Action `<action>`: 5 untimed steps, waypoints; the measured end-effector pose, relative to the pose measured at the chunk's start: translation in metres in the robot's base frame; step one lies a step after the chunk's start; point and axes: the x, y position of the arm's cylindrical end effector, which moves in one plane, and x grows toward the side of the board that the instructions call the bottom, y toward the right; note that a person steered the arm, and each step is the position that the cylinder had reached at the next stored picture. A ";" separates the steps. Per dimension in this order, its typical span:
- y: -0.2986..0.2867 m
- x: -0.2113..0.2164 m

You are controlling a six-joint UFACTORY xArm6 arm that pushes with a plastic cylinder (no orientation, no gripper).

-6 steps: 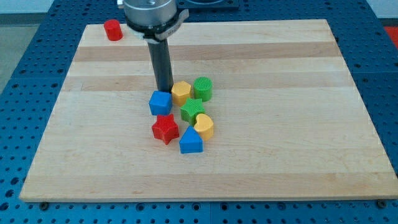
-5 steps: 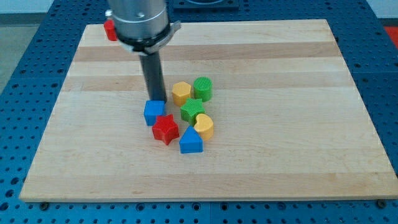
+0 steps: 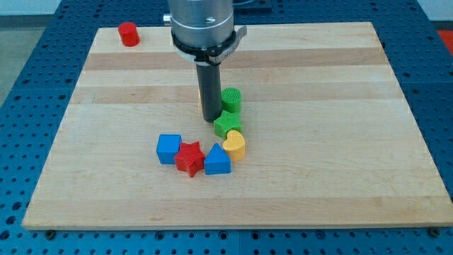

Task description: Push yellow hexagon towards top centre

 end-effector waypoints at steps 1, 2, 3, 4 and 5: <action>0.001 -0.021; 0.001 -0.042; 0.001 -0.063; -0.008 -0.077; -0.027 -0.086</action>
